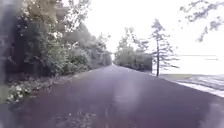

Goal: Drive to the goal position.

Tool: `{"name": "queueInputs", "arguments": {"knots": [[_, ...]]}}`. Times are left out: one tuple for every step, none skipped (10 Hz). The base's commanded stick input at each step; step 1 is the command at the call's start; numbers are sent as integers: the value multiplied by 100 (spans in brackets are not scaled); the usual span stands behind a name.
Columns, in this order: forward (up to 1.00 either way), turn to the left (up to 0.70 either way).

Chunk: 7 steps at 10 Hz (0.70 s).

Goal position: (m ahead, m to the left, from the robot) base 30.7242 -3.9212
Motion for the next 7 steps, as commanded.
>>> {"name": "queueInputs", "arguments": {"knots": [[100,0],[100,0],[100,0],[100,0],[100,0],[100,0],[100,0]]}}
